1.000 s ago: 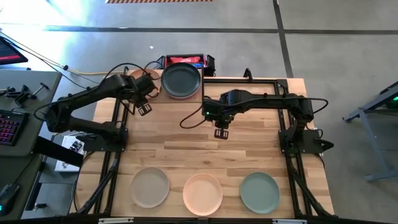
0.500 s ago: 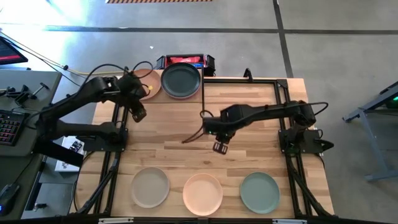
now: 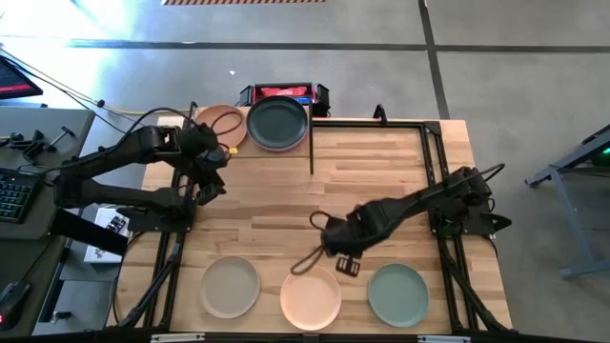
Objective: Place and stack plates onto a shelf
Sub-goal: Stack the blue plate on top of the light orange plate on the shelf
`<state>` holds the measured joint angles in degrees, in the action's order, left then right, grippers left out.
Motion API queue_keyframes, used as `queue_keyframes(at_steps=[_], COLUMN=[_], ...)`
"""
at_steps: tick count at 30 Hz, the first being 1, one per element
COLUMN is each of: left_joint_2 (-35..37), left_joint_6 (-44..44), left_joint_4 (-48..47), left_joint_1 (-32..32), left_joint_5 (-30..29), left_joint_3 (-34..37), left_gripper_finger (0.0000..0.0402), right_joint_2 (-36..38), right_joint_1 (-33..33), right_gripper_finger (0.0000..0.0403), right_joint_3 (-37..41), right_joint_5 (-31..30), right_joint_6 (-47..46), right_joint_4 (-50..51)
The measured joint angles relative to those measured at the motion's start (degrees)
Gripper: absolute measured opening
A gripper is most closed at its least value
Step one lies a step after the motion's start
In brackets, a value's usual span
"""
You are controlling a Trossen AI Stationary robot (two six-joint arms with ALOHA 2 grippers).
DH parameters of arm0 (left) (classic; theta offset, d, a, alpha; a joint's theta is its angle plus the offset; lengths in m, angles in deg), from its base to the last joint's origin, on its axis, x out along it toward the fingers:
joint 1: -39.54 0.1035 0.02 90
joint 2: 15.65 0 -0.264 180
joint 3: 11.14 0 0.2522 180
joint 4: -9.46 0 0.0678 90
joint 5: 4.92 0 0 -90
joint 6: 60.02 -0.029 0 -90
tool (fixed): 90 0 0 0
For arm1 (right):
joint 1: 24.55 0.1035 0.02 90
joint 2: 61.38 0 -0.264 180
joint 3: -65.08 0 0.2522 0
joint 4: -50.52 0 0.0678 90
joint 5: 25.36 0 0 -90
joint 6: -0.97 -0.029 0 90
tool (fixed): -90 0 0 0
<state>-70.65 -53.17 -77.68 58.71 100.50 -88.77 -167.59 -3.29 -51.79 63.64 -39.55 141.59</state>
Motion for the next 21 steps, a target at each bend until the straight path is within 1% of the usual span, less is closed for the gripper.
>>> queue_keyframes(at_steps=[4,8,11,17,21], left_joint_2=[0.0,0.0,0.0,-0.09,-0.11], left_joint_6=[0.04,0.07,0.15,1.37,2.7], left_joint_4=[0.25,1.11,2.62,6.59,7.56], left_joint_1=[-4.08,-8.0,-10.94,-17.01,-20.14], left_joint_5=[-0.19,-0.21,-0.21,-0.51,-0.66], left_joint_3=[0.02,0.02,0.03,0.04,0.04], left_gripper_finger=[0.0124,0.0124,0.0124,0.0124,0.0124], right_joint_2=[0.0,-0.16,-0.98,-2.98,-3.37], right_joint_1=[3.76,7.91,10.77,16.21,17.93], right_gripper_finger=[0.0079,0.0111,0.0127,0.0128,0.0122], right_joint_3=[0.0,0.0,0.63,6.13,9.3], right_joint_5=[-0.02,-0.04,-0.05,-3.4,-4.01], right_joint_6=[-4.22,-4.55,-4.43,-1.1,-2.4], right_joint_4=[-0.01,-0.03,-0.46,-4.16,-5.21])
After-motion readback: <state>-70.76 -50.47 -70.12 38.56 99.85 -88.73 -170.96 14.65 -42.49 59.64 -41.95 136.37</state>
